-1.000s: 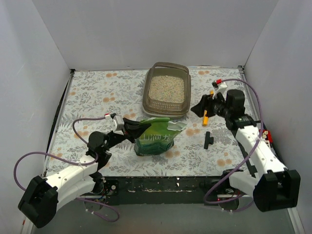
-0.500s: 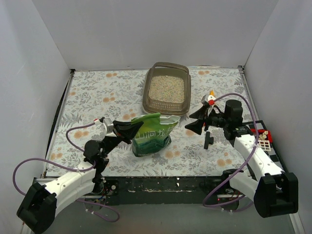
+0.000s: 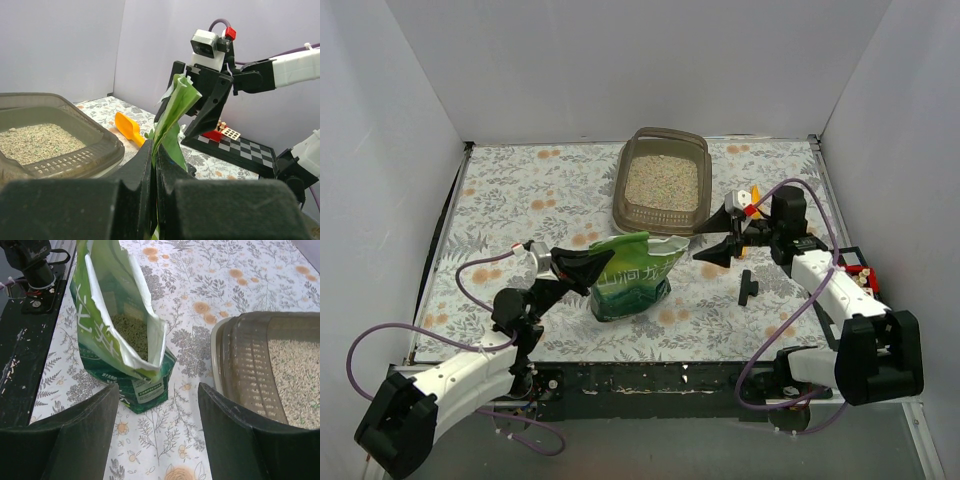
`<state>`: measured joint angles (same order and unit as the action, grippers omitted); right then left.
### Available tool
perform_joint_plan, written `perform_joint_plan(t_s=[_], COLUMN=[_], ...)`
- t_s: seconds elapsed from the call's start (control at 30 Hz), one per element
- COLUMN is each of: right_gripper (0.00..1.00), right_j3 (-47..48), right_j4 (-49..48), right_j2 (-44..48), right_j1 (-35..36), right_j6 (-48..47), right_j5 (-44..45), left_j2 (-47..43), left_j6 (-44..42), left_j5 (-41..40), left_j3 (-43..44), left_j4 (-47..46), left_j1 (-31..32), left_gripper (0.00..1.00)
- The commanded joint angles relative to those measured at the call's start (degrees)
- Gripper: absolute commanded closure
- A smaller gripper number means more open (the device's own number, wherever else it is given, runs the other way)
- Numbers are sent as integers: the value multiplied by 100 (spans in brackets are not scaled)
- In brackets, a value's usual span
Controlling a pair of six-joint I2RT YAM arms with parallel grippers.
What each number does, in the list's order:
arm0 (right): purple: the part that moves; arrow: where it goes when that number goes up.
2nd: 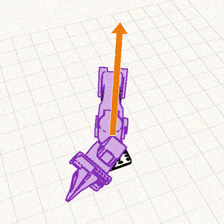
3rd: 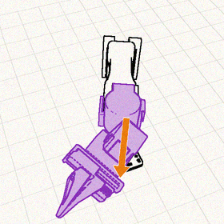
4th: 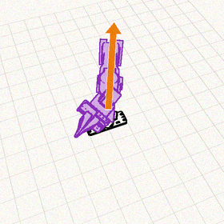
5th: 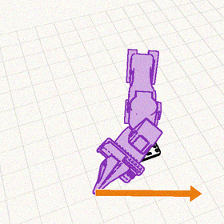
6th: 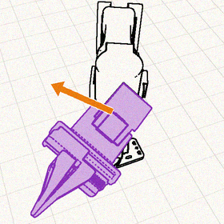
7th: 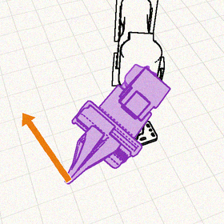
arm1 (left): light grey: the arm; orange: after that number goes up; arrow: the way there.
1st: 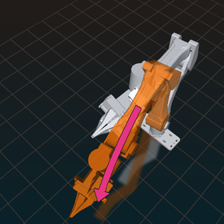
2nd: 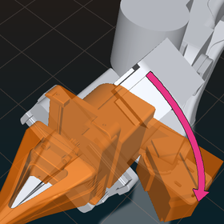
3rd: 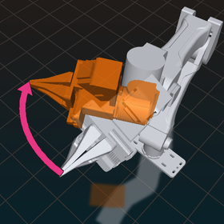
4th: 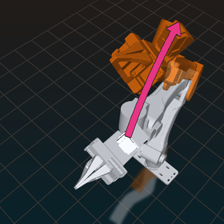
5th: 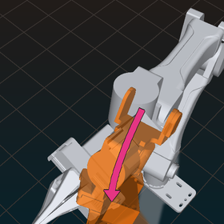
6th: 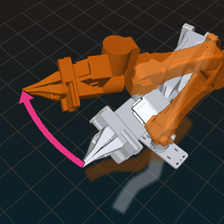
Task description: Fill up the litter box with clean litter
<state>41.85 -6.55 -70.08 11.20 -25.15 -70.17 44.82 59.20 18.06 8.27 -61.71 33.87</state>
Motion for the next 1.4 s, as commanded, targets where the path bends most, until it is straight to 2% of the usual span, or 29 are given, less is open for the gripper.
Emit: perform_joint_plan(t_s=[0.0,0.3,0.5,0.53,0.6,0.8,0.97,1.03,1.1,1.2,1.27,1.37], right_gripper=[28,28,32,35,46,98,99,99,99,99,99,99], right_j3=[403,614,360,359,403,369,87,60,366,894,1001,774], right_j4=[-671,-1366,-3016,-3176,-3431,-3739,-3898,-3506,-2114,-264,397,646], right_j2=[-268,-857,-1112,-1182,-1340,-1579,-1158,-781,-350,178,617,1276], right_j1=[206,716,919,936,954,980,937,875,866,866,866,866], right_j6=[44,501,1783,1933,2310,2840,2981,2762,1617,636,493,712], right_j5=[-322,-295,-357,-366,-488,-875,-754,-508,-26,477,837,1084], left_j2=[97,115,45,18,-26,-96,44,141,229,352,457,677], left_j6=[83,92,13,4,-22,-75,-145,-285,-452,-716,-796,-683], left_j5=[39,101,83,83,66,30,276,478,723,1276,1785,2323], left_j3=[34,25,43,43,43,69,341,639,1130,1773,2098,2240], left_j4=[-473,-465,-333,-298,-262,-166,0,255,623,1169,1450,1610], left_j1=[-38,-38,-38,-38,-38,-38,-38,-38,-47,-91,-231,-451], left_gripper=[100,100,100,100,100,100,100,100,100,100,100,100])
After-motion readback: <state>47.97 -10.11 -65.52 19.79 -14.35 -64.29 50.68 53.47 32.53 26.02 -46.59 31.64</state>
